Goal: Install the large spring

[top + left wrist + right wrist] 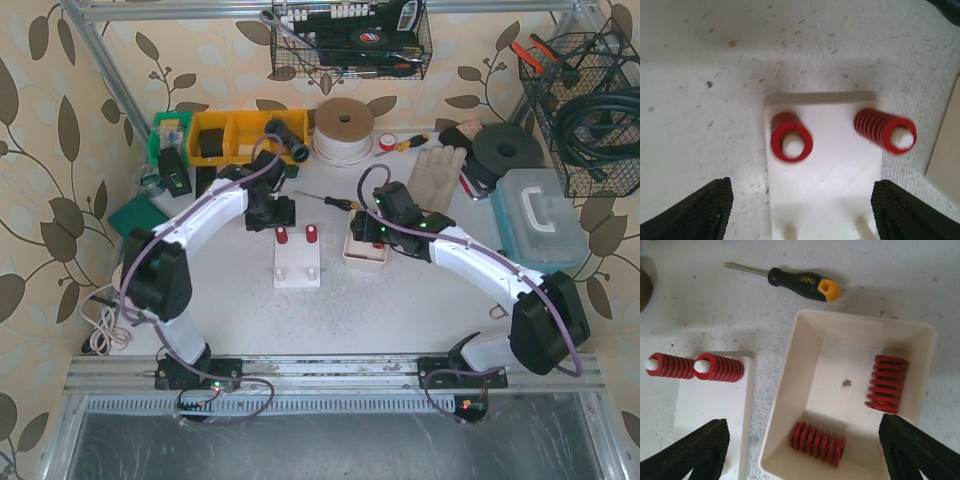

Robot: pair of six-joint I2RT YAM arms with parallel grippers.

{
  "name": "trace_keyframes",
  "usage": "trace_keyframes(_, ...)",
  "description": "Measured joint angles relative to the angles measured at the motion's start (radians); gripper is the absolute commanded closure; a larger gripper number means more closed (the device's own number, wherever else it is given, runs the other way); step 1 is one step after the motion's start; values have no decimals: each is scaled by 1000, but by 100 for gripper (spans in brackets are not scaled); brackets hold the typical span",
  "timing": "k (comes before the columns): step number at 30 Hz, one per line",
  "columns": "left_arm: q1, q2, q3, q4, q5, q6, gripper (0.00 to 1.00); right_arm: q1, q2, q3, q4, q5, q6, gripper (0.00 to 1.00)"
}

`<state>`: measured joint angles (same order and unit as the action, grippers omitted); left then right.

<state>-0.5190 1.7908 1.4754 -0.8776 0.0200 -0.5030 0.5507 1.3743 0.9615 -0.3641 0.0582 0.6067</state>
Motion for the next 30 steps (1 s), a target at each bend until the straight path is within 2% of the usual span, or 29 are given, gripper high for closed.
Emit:
trace_keyframes(4, 0, -179, -149, 47, -24, -8, 20, 22, 45, 55, -97, 48, 41, 24)
trace_keyframes(10, 0, -474, -472, 191, -40, -56, 19, 27, 127, 101, -216, 87, 89, 29)
trace_keyframes(14, 0, -587, -593, 266, -40, -75, 19, 32, 203, 166, -268, 105, 117, 32)
trace_keyframes(19, 0, -647, -636, 344, -40, -78, 19, 38, 294, 239, -310, 141, 142, 35)
trace_keyframes(30, 3, -620, -637, 409, -17, -77, 19, 38, 436, 309, -368, 216, 185, 39)
